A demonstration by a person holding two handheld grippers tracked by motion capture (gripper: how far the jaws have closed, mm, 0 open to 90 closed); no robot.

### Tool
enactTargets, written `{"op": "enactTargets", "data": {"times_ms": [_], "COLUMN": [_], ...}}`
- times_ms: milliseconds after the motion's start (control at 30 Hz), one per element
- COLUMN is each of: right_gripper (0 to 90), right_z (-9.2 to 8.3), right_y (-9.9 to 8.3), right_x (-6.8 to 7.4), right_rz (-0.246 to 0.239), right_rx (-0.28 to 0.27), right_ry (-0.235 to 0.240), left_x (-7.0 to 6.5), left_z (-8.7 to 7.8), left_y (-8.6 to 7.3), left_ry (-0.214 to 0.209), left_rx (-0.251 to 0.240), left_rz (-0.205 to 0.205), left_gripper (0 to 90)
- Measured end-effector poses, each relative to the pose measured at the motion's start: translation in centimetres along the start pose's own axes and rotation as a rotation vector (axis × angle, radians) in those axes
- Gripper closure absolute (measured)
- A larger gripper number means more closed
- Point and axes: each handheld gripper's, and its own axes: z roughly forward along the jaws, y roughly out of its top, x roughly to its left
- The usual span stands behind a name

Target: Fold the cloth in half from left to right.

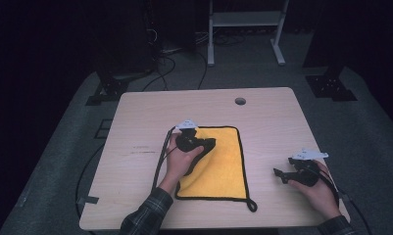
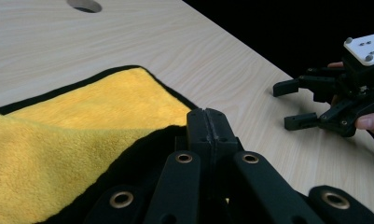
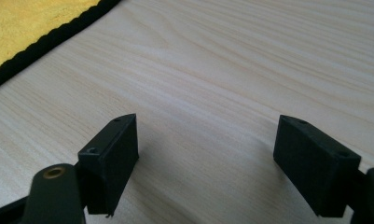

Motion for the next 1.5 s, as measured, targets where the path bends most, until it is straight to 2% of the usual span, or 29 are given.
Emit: {"op": "enactTargets", "data": {"times_ms": [367,667,900,1233,1333,1467,1500], "right_gripper": [20.6,20.3,20.2,19.9,19.9,19.9,19.9], "right_z": [0.0,0.0,0.0,0.0,0.0,0.0,0.0], "right_y": [0.0,0.0,0.0,0.0,0.0,0.0,0.0], "right_x": [0.0,0.0,0.0,0.0,0.0,0.0,0.0], "right_rz": [-0.002,-0.003,-0.003,-0.005,-0.004,-0.006,-0.006], "right_rx": [0.001,0.001,0.001,0.002,0.002,0.002,0.001], "right_ry": [0.002,0.004,0.004,0.005,0.006,0.006,0.006], "left_x": [-0.4,-0.4,-1.1,-1.3,-1.5,-1.9,-1.9], "left_z": [4.3,6.9,8.7,10.8,10.5,9.4,9.1], "left_y": [0.0,-0.3,-0.3,-1.1,-0.9,-0.3,-0.1], "left_ry": [-0.051,-0.066,-0.072,-0.046,-0.057,-0.027,-0.021], "left_rx": [0.012,0.038,0.078,0.153,0.152,0.155,0.152], "left_rz": [-0.031,-0.053,-0.03,-0.019,0.005,0.061,0.066], "left_gripper": [90.0,90.0,90.0,89.4,83.7,67.4,60.3]}}
